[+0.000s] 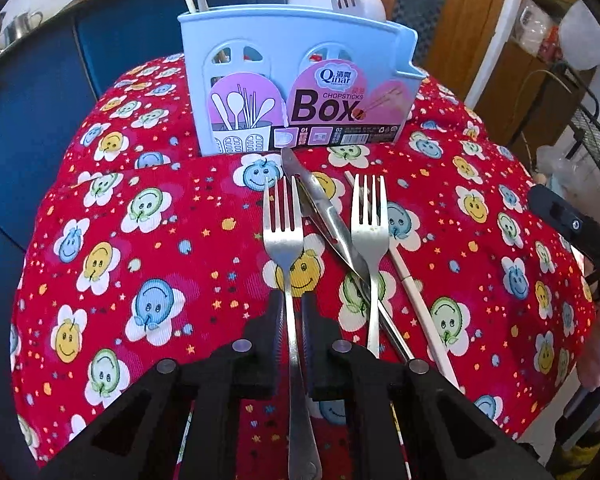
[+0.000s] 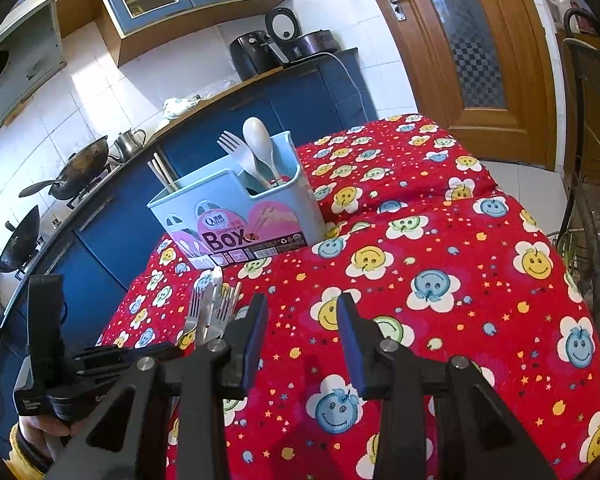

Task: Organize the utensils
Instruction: 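Grasp a metal fork with the left tool while the right tool grasps a metal knife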

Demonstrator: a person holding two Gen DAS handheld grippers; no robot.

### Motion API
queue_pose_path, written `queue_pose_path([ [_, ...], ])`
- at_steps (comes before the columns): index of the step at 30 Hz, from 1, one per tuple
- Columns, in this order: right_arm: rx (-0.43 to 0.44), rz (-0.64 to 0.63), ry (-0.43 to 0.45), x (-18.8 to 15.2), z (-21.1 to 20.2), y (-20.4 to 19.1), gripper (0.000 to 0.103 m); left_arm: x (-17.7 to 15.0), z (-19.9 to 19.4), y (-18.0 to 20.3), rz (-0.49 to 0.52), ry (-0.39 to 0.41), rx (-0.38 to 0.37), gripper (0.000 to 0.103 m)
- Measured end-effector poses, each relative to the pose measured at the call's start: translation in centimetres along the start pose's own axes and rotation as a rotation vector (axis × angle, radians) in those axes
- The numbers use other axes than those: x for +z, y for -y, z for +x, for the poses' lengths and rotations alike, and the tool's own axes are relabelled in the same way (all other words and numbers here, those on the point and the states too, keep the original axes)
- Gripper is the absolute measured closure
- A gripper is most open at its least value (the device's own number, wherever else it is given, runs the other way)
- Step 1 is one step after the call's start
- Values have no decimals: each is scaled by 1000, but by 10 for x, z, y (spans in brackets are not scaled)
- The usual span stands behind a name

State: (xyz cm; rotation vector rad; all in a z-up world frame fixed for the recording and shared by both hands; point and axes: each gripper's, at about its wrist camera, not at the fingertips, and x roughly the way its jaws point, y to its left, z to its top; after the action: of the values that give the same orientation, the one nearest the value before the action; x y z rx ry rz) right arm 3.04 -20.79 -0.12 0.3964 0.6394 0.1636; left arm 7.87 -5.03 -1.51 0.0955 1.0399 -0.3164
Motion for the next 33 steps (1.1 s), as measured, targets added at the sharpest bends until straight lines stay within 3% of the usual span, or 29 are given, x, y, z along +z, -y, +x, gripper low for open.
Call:
queue_pose_path([
  [8, 10, 6, -3, -2, 0, 1, 64, 6, 3, -11, -47, -4, -46, 99],
  [14, 13, -10, -18, -3, 2, -6, 64, -4, -6, -20, -94, 88, -96, 100],
  [27, 42, -32, -112, -6, 29, -28, 64, -17, -47, -43, -123, 349, -83, 100],
  [33, 64, -42, -164, -6, 47, -41, 64, -19, -49, -53, -154, 386, -106, 100],
])
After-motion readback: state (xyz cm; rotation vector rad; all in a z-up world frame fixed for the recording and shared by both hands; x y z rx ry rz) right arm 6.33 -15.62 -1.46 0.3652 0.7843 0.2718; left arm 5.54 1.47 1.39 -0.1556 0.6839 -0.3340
